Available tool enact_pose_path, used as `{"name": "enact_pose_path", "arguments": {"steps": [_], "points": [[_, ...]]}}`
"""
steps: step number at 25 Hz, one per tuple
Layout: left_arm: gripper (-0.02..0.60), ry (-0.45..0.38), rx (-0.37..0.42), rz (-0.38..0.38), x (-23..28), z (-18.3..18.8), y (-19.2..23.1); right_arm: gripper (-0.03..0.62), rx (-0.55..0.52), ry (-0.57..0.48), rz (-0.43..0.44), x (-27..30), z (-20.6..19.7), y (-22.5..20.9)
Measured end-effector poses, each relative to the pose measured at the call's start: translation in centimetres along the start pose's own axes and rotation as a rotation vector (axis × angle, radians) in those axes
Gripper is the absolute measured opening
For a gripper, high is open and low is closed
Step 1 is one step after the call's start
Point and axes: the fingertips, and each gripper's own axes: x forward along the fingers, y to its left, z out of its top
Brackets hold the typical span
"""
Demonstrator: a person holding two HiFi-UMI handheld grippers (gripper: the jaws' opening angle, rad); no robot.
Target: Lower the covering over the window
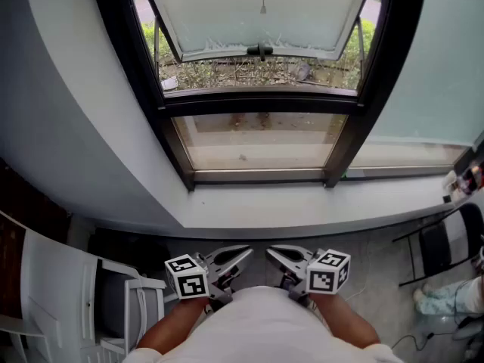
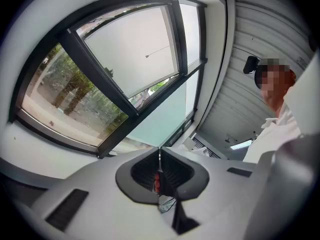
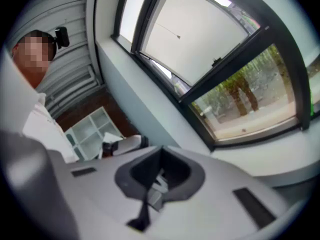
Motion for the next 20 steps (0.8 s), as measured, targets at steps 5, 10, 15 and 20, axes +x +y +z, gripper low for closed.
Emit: {"name": "enact_pose_path", "arguments": {"steps": [5, 10, 15, 20], "points": [[0.029, 0.007, -0.005, -0.001, 0.1, -0.2, 0.1, 0.021, 0.002, 0.002, -0.004, 0.0, -0.4, -0.1], [0.029, 0.006, -0.009, -0.003, 0.5, -0.3, 0.2, 0.021, 0.005, -0.003, -0.016, -0.5, -0.5, -0.7], [0.029, 0.008, 0.021, 0.001, 1.1, -0.4, 0.1, 0.023, -0.005, -0.023, -0.047, -1.7, -0.1, -1.6], [0.029, 0.014, 0.075, 0.034, 1.9, -0.6, 0.1, 0.023, -0.153, -0.093, -0.193, -4.0, 2.3, -3.9]]}}
